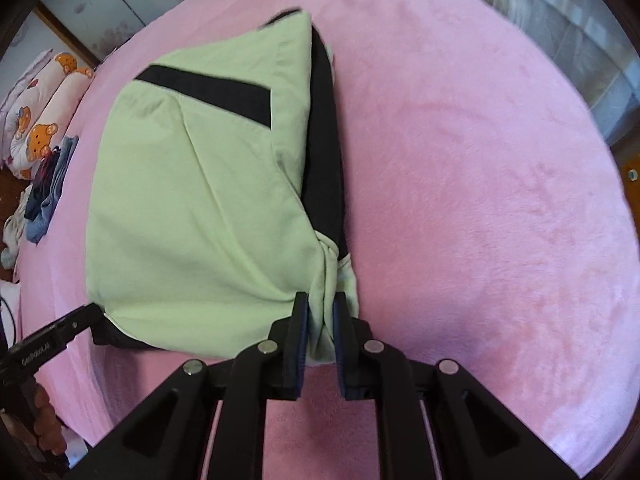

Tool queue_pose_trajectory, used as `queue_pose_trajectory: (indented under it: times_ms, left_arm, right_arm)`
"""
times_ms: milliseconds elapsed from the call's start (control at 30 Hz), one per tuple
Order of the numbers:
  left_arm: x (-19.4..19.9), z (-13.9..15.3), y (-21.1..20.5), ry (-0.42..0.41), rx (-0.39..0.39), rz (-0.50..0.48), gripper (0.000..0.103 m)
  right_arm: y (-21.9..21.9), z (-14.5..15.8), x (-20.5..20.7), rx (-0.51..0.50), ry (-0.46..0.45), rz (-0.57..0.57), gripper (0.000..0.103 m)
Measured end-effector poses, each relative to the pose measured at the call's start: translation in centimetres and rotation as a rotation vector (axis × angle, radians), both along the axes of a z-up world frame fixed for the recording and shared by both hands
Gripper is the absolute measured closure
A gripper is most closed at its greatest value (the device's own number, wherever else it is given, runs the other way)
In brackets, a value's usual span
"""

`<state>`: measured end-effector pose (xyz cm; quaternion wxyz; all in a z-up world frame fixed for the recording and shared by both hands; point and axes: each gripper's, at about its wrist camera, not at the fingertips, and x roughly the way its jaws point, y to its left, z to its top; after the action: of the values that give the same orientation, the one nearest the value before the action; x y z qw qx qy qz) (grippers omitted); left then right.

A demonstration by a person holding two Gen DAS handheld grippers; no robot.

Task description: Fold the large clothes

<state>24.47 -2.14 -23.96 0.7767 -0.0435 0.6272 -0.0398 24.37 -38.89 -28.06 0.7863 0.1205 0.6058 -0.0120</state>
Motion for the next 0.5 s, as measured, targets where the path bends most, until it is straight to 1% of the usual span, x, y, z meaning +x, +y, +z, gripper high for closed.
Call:
queue_pose_trajectory:
  times_ms: [67, 100, 133, 200, 233, 300, 333, 400, 433, 467, 500]
  left_arm:
    - [-0.7, 1.2, -0.2, -0.016, 0.055, -0.029, 0.064]
    - [-1.1, 2.1, -0.4, -0.031, 0.072, -0.044, 0.064]
    - [-1.4, 3.0, -0.5, -0.051, 0.069, -0.053, 0.064]
    - [-1.5, 4.8, -0.9, -0.085, 0.009, -0.072, 0.064]
    - [-1.5, 5.5, -0.9, -0.097, -0.033, -0.092, 0.064]
    - [-1.1, 5.9, -1.6, -0.091, -0.076, -0.135, 0.065]
    - [-0.7, 5.8, -2.1, -0.083, -0.09, -0.153, 0.075]
    - [0.4, 5.0, -3.1, -0.062, -0.124, -0.177, 0.092]
    - [1.1, 4.6, -3.3, -0.053, -0.142, -0.185, 0.095]
    - [1.8, 4.1, -3.6, -0.049, -0.154, -0.195, 0.096]
    - [2.3, 3.6, -4.0, -0.048, -0.161, -0.205, 0.096]
  right_arm:
    - [0.0, 2.0, -0.8, -0.051, -0.049, -0.024, 0.093]
    - [0.2, 2.7, -1.1, -0.069, -0.074, -0.036, 0.093]
    - [0.5, 3.8, -1.4, -0.076, -0.106, -0.044, 0.09]
    - [1.2, 5.4, -1.7, -0.07, -0.156, -0.025, 0.09]
    - [1.7, 5.9, -1.8, -0.049, -0.172, 0.006, 0.09]
    - [3.2, 6.1, -1.2, 0.016, -0.183, 0.075, 0.09]
    - [3.3, 5.8, -1.4, 0.05, -0.182, 0.103, 0.09]
    - [5.0, 4.5, -1.0, 0.119, -0.159, 0.172, 0.091]
    - [5.9, 3.9, -0.8, 0.145, -0.154, 0.206, 0.095]
    - [6.6, 3.4, -0.8, 0.155, -0.154, 0.227, 0.1]
    - [7.4, 2.6, -0.5, 0.166, -0.146, 0.245, 0.1]
